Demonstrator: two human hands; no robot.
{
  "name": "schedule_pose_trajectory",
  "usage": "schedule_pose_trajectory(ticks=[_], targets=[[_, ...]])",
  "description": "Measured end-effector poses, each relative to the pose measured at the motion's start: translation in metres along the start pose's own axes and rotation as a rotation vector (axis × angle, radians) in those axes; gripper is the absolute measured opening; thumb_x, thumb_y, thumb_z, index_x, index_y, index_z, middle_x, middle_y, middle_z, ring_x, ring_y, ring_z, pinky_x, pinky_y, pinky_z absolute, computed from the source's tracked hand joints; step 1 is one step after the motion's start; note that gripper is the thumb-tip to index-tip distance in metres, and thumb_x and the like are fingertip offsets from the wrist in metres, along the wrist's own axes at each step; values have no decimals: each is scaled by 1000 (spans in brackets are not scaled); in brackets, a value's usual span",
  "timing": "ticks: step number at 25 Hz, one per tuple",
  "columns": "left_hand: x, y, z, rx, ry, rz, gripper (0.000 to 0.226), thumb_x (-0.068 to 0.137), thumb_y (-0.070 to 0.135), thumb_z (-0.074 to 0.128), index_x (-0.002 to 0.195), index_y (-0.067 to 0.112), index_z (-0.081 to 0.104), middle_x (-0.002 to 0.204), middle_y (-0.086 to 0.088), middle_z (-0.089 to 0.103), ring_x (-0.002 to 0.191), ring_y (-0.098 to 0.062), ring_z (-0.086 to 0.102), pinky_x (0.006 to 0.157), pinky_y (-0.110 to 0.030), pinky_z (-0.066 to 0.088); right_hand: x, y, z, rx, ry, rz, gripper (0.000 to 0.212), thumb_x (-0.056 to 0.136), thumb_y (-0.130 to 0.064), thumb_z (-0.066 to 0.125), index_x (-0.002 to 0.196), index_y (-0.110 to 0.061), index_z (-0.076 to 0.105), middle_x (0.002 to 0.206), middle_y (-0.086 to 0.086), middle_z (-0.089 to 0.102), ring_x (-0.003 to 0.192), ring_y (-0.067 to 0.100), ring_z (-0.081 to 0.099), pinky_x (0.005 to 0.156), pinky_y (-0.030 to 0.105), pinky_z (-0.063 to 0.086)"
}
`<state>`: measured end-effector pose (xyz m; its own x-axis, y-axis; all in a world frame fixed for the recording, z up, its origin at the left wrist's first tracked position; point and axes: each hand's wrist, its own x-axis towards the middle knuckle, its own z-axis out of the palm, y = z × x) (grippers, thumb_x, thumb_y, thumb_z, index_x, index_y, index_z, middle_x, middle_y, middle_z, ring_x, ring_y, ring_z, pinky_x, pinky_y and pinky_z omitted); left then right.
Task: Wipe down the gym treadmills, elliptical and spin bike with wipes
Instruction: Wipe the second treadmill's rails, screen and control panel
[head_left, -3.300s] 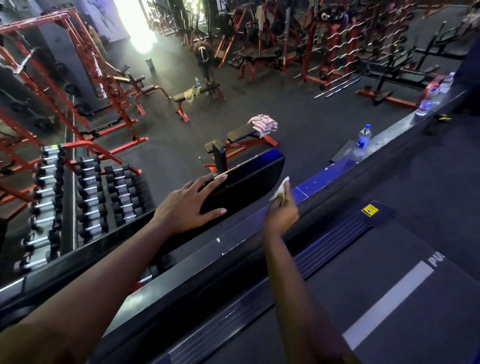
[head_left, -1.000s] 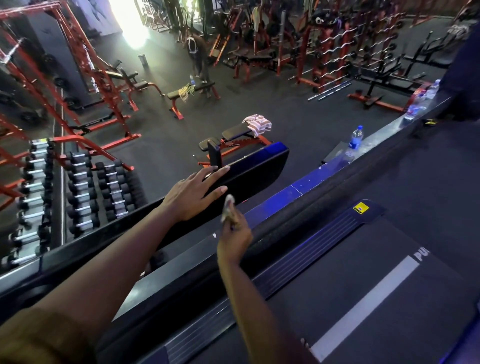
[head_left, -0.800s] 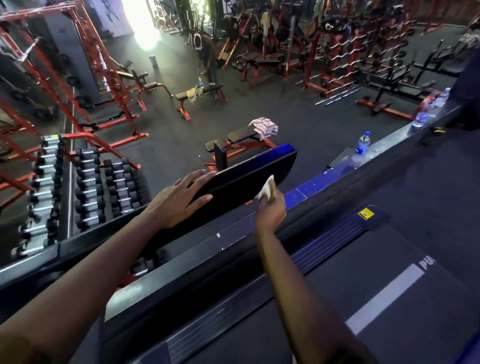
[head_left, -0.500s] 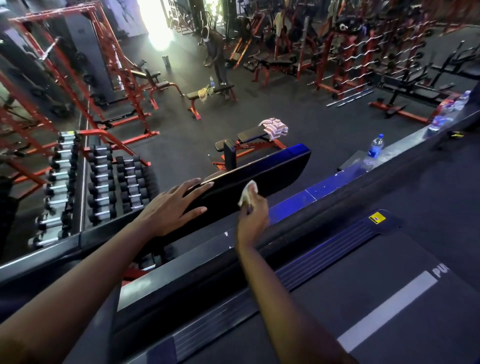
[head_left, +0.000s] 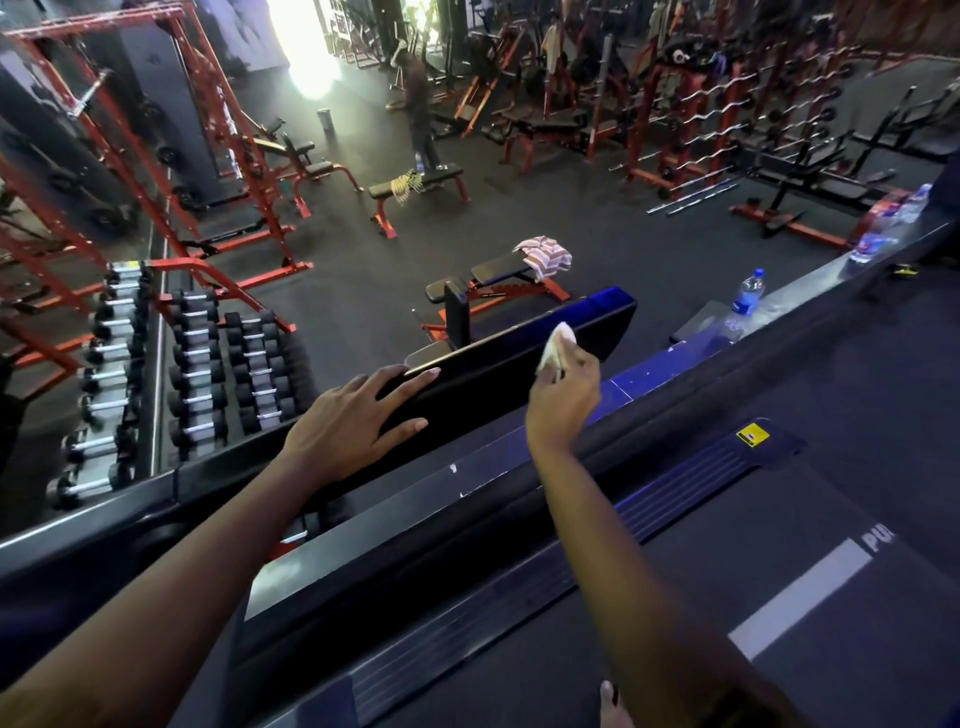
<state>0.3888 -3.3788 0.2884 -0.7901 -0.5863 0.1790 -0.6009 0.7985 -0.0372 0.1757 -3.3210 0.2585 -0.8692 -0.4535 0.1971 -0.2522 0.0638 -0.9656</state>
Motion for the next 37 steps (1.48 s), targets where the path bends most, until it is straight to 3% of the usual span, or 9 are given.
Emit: schedule_pose_trajectory(ticks=[4, 6, 8, 12, 14, 22, 26, 33, 37], targets=[[0, -1, 3, 5, 7, -3, 59, 92, 66, 9, 148, 48, 4, 146, 1, 37, 121, -25, 52, 88, -43, 52, -56, -5, 19, -109, -185, -183, 23, 96, -14, 50, 112, -9, 65, 92, -14, 53, 80, -10, 47, 79, 21, 44], [0, -2, 4, 8, 1, -1, 59, 92, 66, 8, 148, 47, 4, 146, 0, 37, 122, -25, 51, 89, -43, 51, -70, -6, 18, -97, -339, -275, 24, 93, -7, 50, 112, -10, 65, 101, -9, 57, 88, -8, 48, 81, 16, 40], [0, -3, 4, 7, 1, 0, 60, 92, 65, 8, 148, 46, 5, 146, 0, 37, 122, -25, 51, 89, -43, 51, -68, -2, 10, -52, -264, -313, 31, 84, 5, 56, 110, -6, 68, 105, 6, 61, 91, 8, 53, 83, 12, 40], [0, -1, 3, 27, 14, 2, 60, 92, 65, 10, 149, 45, 7, 146, 1, 38, 121, -24, 52, 85, -42, 51, -23, 45, -2, 157, 107, 200, 37, 83, 14, 52, 112, -4, 66, 110, 10, 62, 97, 18, 58, 84, 9, 45], [1, -1, 3, 25, 9, 2, 61, 92, 65, 10, 149, 44, 7, 145, 0, 38, 120, -24, 52, 85, -42, 51, -11, 61, 7, 261, 144, 377, 42, 85, 15, 46, 118, -4, 62, 120, 12, 60, 107, 22, 58, 93, 19, 46], [0, 0, 2, 43, 5, -21, 60, 92, 63, 14, 149, 43, 12, 144, -2, 40, 119, -27, 53, 85, -42, 49, -88, 39, 54, 436, 80, 522, 40, 85, 16, 51, 122, 1, 56, 127, 12, 57, 116, 21, 55, 92, 10, 43], [0, -1, 2, 33, 14, -16, 59, 93, 60, 17, 149, 43, 12, 143, -2, 41, 118, -27, 54, 86, -42, 50, -140, 37, 55, 420, -98, 492, 35, 83, 12, 58, 113, -5, 63, 118, 8, 64, 110, 20, 61, 98, 35, 47], [0, 0, 5, 45, 32, -13, 58, 94, 61, 15, 149, 44, 9, 141, -1, 43, 115, -25, 56, 86, -41, 50, -27, 46, 10, 333, 121, 297, 31, 86, 8, 56, 117, 2, 61, 117, 12, 62, 102, 17, 57, 80, 2, 42], [0, -1, 6, 50, 30, -20, 58, 94, 62, 15, 149, 44, 9, 143, -1, 42, 116, -26, 55, 88, -41, 49, -33, 31, 34, 379, 148, 420, 29, 86, 6, 58, 113, -1, 63, 115, 15, 64, 103, 25, 62, 91, 27, 48]])
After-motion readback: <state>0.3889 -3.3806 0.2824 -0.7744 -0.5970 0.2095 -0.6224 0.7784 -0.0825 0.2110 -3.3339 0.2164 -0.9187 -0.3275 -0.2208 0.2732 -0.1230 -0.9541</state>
